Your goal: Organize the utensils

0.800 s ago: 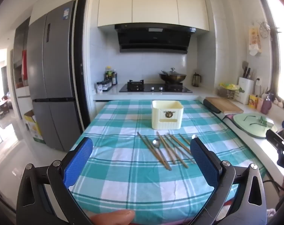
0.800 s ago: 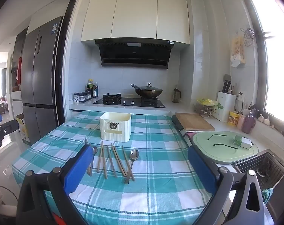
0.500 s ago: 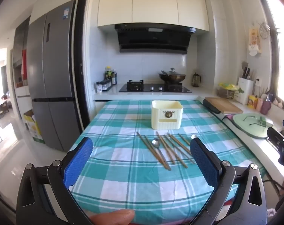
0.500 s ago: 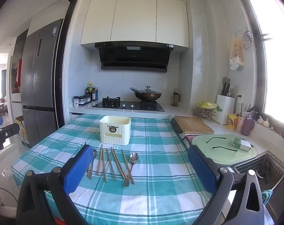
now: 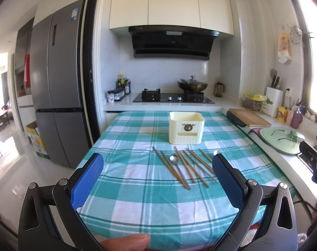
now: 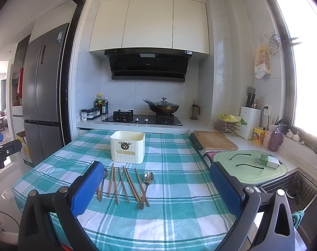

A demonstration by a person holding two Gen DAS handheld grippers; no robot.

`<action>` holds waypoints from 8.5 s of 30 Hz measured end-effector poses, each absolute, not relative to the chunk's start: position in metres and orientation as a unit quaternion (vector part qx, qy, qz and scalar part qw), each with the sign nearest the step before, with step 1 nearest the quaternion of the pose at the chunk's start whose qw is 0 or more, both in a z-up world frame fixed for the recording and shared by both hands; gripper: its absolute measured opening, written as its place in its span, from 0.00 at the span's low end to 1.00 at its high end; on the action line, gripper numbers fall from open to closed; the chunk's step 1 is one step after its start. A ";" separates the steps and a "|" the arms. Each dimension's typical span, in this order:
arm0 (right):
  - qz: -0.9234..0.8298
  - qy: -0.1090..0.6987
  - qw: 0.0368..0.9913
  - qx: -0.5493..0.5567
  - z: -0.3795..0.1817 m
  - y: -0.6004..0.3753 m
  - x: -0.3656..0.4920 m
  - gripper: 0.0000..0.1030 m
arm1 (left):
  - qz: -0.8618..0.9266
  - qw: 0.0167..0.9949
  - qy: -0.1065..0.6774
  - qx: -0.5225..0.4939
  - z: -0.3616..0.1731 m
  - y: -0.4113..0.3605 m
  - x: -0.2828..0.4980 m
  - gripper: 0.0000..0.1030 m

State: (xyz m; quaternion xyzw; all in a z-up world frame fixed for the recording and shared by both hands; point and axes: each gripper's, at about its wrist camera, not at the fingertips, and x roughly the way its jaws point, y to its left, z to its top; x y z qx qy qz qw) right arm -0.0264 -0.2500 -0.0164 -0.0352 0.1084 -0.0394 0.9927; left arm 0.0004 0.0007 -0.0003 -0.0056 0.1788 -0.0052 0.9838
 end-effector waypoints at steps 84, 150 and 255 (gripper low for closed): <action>-0.044 0.123 0.991 -0.028 -0.024 -0.253 -0.015 1.00 | -0.004 0.981 0.193 -0.005 -0.013 -0.004 0.010 1.00; -0.080 0.281 0.956 -0.014 -0.124 -0.296 0.129 1.00 | 0.082 0.909 0.405 -0.063 -0.174 0.004 0.275 1.00; 0.039 0.344 0.937 0.044 -0.143 -0.347 0.310 0.40 | -0.099 0.907 0.407 -0.037 -0.132 0.039 0.370 0.04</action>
